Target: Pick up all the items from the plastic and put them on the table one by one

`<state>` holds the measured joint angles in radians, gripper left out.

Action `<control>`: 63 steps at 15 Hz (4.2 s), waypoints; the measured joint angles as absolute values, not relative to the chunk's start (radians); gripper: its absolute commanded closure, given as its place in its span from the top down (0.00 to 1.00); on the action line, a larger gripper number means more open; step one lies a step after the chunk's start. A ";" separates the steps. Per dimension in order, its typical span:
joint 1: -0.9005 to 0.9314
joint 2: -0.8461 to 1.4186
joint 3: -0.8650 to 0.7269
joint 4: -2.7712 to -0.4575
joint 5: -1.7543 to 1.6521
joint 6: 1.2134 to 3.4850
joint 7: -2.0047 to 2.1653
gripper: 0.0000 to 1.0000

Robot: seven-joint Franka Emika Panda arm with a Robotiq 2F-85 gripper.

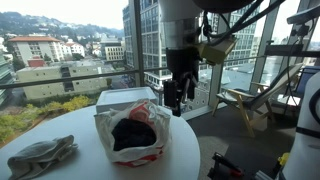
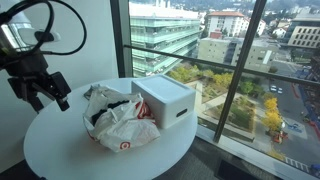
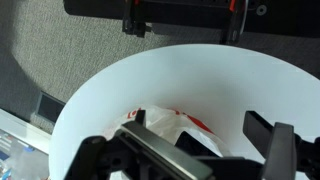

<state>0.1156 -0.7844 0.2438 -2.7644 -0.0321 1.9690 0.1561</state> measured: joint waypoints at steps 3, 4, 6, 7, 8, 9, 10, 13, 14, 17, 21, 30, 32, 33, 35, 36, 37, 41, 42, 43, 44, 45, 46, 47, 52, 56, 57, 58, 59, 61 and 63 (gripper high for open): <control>0.083 -0.613 0.292 -2.750 -0.094 2.190 0.156 1.00; 0.062 -0.554 0.307 -2.742 -0.119 2.253 0.156 1.00; 0.002 -0.427 0.335 -2.715 -0.201 2.379 0.163 1.00; -0.036 -0.364 0.348 -2.695 -0.261 2.432 0.180 1.00; -0.074 -0.302 0.359 -2.669 -0.319 2.472 0.204 1.00; -0.107 -0.240 0.367 -2.638 -0.368 2.505 0.228 1.00; -0.133 -0.176 0.372 -2.599 -0.415 2.533 0.254 1.00; -0.105 -0.001 0.322 -2.473 -0.508 2.588 0.332 1.00; -0.080 0.048 0.295 -2.437 -0.520 2.602 0.346 1.00; -0.001 0.181 0.196 -2.355 -0.560 2.626 0.389 1.00; 0.090 0.324 0.055 -2.293 -0.613 2.651 0.437 1.00; 0.184 0.441 -0.059 -2.264 -0.557 2.727 0.447 0.28; 0.200 0.429 -0.074 -2.272 -0.539 2.727 0.447 0.13; 0.208 0.421 -0.083 -2.278 -0.530 2.727 0.449 0.07; 0.229 0.403 -0.105 -2.292 -0.525 2.726 0.469 0.07; 0.241 0.393 -0.116 -2.300 -0.525 2.721 0.488 0.04; 0.253 0.378 -0.126 -2.309 -0.525 2.710 0.509 0.05; 0.315 0.225 -0.125 -2.353 -0.540 2.554 0.619 0.05; 0.330 0.174 -0.116 -2.361 -0.568 2.495 0.668 0.05; 0.338 0.121 -0.096 -2.366 -0.606 2.430 0.725 0.05; 0.339 0.070 -0.067 -2.368 -0.637 2.363 0.779 0.05; 0.339 0.018 -0.032 -2.370 -0.669 2.295 0.833 0.05; 0.337 -0.032 0.008 -2.370 -0.699 2.231 0.884 0.05; 0.335 -0.081 0.050 -2.370 -0.724 2.180 0.927 0.05; 0.333 -0.306 0.267 -2.357 -0.776 1.999 1.033 0.05; 0.358 -0.421 0.431 -2.300 -0.786 1.937 1.027 0.05; 0.369 -0.428 0.471 -2.274 -0.791 1.933 1.023 0.05; 0.379 -0.425 0.513 -2.241 -0.802 1.933 1.019 0.05; 0.384 -0.408 0.552 -2.212 -0.821 1.941 1.018 0.05; 0.382 -0.346 0.607 -2.191 -0.893 2.008 1.020 0.05; 0.371 -0.248 0.620 -2.198 -0.980 2.115 1.035 0.05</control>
<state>0.3706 -0.2481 0.6196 -2.1983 -0.9805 2.1153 1.0346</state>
